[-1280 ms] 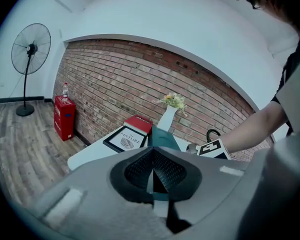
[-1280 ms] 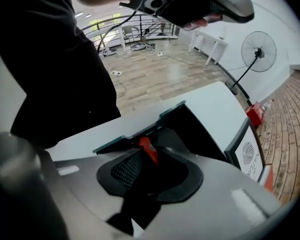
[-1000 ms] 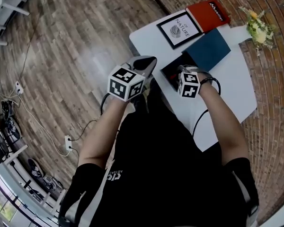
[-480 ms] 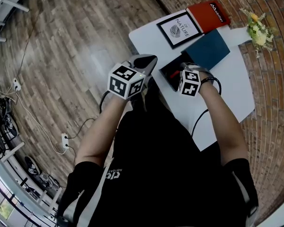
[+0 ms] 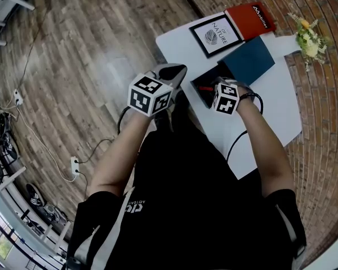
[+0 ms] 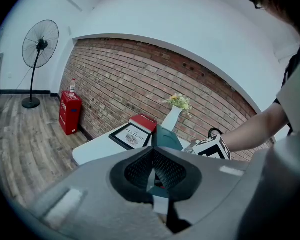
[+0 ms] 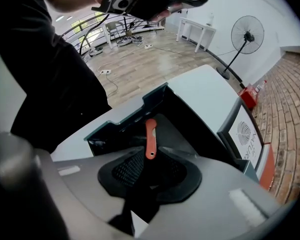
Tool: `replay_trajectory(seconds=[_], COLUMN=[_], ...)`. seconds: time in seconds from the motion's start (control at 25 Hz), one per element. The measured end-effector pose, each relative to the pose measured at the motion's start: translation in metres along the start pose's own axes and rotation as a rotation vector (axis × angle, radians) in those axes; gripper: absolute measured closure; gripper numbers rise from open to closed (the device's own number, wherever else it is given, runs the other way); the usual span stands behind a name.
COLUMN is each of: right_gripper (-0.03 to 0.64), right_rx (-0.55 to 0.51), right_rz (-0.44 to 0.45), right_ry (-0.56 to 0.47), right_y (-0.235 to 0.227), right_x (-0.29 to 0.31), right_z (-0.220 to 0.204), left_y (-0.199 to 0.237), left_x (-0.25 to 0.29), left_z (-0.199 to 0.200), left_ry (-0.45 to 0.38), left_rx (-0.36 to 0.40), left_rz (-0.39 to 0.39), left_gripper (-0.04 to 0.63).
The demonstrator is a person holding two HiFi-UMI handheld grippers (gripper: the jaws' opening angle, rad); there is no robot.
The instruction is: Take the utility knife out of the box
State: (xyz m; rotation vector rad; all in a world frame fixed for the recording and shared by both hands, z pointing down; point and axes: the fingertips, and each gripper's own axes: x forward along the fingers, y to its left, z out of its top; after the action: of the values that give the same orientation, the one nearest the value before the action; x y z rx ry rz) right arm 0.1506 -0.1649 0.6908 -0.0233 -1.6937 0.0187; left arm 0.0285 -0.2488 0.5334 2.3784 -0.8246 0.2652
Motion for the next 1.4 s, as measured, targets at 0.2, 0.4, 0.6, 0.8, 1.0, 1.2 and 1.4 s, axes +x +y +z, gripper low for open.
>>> replay_trajectory(seconds=[0.2, 0.4, 0.6, 0.8, 1.0, 1.2, 1.4], right_gripper=[0.555, 0.558, 0.559, 0.558, 0.557, 0.557, 0.557], right_rx=[0.027, 0.136, 0.177, 0.202, 0.235, 0.289, 0.338], right_rz=[-0.001, 0.015, 0.034, 0.005, -0.064, -0.125, -0.191], right_ry=[-0.027, -0.078, -0.095, -0.118, -0.154, -0.207, -0.278], right_y=[0.000, 0.000, 0.003, -0.002, -0.014, -0.023, -0.031], right_x=[0.000, -0.004, -0.007, -0.015, -0.037, -0.062, -0.091], right_z=[0.000, -0.001, 0.002, 0.004, 0.007, 0.009, 0.014], left_y=[0.005, 0.002, 0.004, 0.002, -0.009, -0.024, -0.044], left_x=[-0.002, -0.001, -0.002, 0.004, 0.014, 0.033, 0.053], left_z=[-0.003, -0.003, -0.004, -0.008, -0.018, -0.025, -0.019], left_ry=[-0.002, 0.005, 0.016, 0.037, 0.092, 0.152, 0.191], left_rx=[-0.018, -0.016, -0.008, -0.003, 0.011, 0.027, 0.048], left_rz=[0.002, -0.012, -0.021, -0.037, -0.100, -0.176, -0.253], left_gripper=[0.588, 0.588, 0.588, 0.588, 0.574, 0.514, 0.469])
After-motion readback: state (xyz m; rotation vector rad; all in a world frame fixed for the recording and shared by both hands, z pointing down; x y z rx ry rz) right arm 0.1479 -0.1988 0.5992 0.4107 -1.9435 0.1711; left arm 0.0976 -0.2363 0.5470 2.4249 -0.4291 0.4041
